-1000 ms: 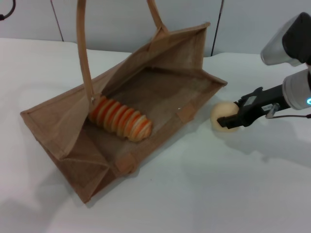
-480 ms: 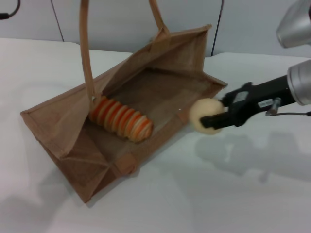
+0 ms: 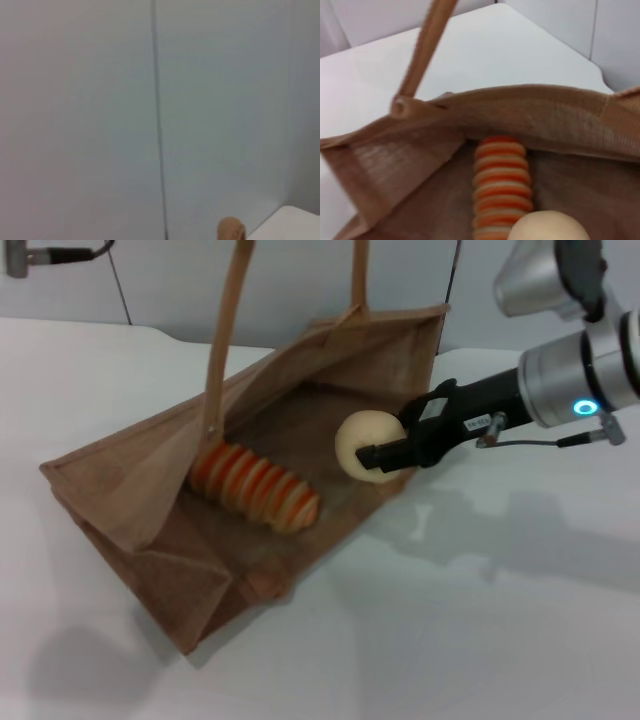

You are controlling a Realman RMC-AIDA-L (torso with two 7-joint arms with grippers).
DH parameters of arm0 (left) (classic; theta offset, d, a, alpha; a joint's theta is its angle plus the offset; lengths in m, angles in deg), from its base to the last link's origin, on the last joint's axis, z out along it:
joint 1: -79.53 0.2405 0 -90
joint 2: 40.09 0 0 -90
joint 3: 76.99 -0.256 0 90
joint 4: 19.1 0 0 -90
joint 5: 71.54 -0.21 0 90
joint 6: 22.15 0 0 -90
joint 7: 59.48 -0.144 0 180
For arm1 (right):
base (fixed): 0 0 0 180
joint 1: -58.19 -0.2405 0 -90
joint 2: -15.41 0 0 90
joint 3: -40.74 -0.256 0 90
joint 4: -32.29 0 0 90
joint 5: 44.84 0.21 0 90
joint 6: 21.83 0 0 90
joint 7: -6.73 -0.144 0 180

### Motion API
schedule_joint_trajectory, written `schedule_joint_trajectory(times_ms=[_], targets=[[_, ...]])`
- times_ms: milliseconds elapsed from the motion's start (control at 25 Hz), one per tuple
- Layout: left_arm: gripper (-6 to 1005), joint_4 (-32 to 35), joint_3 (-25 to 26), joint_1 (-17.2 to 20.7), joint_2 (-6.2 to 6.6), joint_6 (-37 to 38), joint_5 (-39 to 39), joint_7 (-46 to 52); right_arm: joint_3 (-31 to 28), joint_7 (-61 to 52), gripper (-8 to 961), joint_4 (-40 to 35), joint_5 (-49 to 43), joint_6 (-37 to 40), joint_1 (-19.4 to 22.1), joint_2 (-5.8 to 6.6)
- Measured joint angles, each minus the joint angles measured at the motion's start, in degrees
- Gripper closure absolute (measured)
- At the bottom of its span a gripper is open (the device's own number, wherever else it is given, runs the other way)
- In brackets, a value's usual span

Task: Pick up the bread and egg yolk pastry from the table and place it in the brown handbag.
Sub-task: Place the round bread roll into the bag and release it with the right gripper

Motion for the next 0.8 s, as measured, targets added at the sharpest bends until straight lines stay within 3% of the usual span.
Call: schedule_joint_trajectory(times_ms=[160,800], targets=[[885,0.8,-1.1,-0.5,-0.01,-0.1,0.7,0.2,0.0,2.3,390,4.5,0.1,-4.6,-1.7,-0.01],[885,3.2,-2.0,-0.2,0.00,-0.8,3.6,0.3,0.1,5.8,396,10.0,5.8,-14.1,-4.4,0.13]])
